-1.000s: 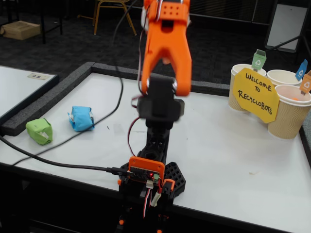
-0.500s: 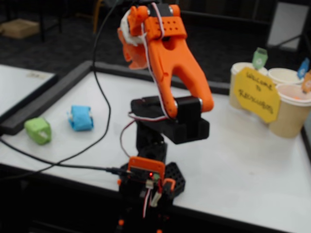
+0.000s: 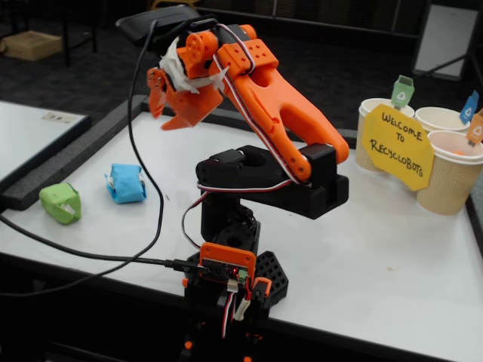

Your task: Sort rubbish by color.

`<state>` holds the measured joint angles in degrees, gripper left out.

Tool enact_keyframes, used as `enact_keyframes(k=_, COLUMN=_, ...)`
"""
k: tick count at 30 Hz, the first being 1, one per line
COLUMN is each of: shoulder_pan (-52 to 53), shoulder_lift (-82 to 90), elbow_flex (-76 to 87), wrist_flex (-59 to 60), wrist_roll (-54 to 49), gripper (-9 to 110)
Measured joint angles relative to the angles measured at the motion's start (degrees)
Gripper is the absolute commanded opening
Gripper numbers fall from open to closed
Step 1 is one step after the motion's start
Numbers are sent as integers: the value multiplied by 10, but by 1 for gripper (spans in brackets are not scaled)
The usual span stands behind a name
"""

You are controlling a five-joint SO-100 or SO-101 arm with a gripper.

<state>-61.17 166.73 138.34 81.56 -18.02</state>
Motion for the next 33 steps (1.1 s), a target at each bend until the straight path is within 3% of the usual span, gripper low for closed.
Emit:
enact_keyframes(k=11, shoulder_pan=-82, shoulder_lift=-172, elbow_flex=-32, wrist_flex=-11, wrist_roll=0, gripper=1)
enact_keyframes(k=20, shoulder_pan=-111, shoulder_lift=-403, elbow_flex=-183, wrist_flex=-26, wrist_roll=0, gripper=11)
enact_keyframes(k=28, shoulder_pan=-62, shoulder_lift=-555, elbow_flex=-230, wrist_flex=-26, wrist_roll=-115, gripper=17)
enact_keyframes(k=33, shoulder_pan=-32, shoulder_lift=-602, elbow_flex=-230, wrist_flex=-24, wrist_roll=-208, gripper=28)
